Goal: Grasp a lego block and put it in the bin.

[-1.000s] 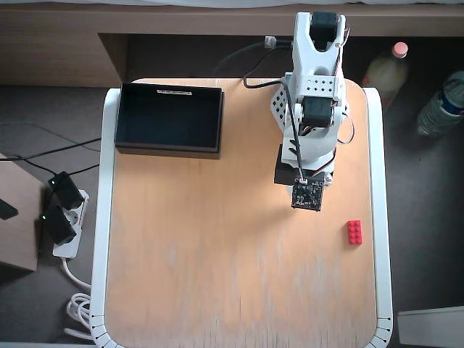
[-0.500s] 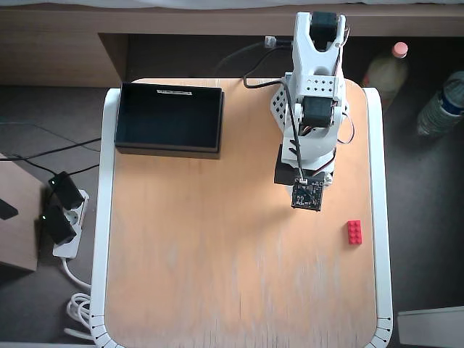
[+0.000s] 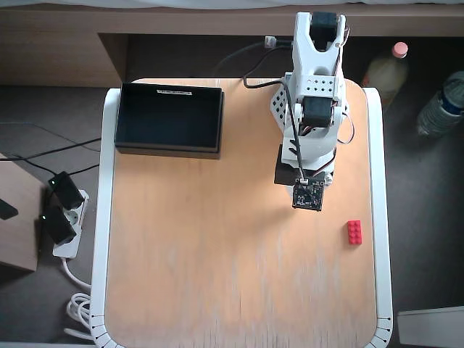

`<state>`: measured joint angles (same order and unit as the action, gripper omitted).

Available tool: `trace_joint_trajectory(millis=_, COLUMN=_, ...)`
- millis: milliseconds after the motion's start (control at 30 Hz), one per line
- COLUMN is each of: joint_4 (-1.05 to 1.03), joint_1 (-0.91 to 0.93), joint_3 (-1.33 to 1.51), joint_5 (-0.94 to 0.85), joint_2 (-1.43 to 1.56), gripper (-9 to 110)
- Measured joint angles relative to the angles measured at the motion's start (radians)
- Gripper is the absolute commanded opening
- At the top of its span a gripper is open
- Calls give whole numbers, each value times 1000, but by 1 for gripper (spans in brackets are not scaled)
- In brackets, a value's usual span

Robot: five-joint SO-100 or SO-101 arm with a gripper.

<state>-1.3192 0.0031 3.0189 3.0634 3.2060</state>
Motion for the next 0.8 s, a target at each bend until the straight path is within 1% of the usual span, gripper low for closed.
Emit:
trace_joint_trajectory(millis=233, joint_4=0, joint_1=0, joint_3=0, joint_5=-9, joint_2=0, gripper=0)
trace_joint_trajectory(millis=633, joint_4=0, joint_1=0, joint_3=0, joint_5=75, joint_2=0, gripper=0)
trace_joint_trajectory(millis=800, joint_4=0, joint_1=0, joint_3=-74, joint_5=81, joint_2=-104, gripper=0)
